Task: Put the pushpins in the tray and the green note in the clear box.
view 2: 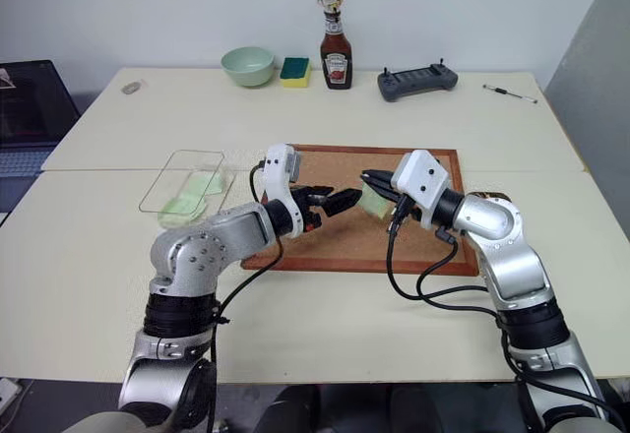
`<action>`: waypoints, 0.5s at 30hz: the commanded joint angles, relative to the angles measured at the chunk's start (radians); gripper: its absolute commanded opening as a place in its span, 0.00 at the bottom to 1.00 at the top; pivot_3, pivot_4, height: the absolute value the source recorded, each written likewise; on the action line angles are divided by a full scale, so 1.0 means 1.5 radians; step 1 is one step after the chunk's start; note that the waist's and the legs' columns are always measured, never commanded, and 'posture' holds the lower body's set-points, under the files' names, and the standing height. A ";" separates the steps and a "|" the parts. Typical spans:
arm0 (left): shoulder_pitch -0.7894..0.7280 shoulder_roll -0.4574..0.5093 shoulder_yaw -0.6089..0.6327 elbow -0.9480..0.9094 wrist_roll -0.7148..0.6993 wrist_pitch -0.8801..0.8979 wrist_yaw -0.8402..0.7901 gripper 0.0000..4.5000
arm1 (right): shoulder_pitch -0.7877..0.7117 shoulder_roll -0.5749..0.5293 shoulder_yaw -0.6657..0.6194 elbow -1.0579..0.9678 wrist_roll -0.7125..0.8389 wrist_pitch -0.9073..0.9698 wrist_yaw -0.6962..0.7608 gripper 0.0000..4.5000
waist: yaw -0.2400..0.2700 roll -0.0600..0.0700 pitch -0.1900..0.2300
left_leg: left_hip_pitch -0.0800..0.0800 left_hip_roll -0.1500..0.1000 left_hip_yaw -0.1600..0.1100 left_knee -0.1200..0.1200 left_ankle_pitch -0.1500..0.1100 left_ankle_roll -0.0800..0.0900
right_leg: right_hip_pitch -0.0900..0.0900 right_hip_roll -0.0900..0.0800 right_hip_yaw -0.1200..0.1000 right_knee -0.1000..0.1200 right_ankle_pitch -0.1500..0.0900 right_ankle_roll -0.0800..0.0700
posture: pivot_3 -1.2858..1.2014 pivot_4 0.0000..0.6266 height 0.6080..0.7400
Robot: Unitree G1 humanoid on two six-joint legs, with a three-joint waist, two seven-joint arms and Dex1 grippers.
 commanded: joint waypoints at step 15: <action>-0.085 0.021 -0.082 0.186 0.212 -0.398 -0.343 0.99 | -0.033 0.013 -0.031 -0.079 0.127 0.155 0.015 0.00 | -0.001 0.000 0.000 | -0.001 0.000 -0.001 0.000 0.000 0.000 | 0.000 0.000 -0.001 0.000 0.000 0.000 | 0.52 0.24 1.00</action>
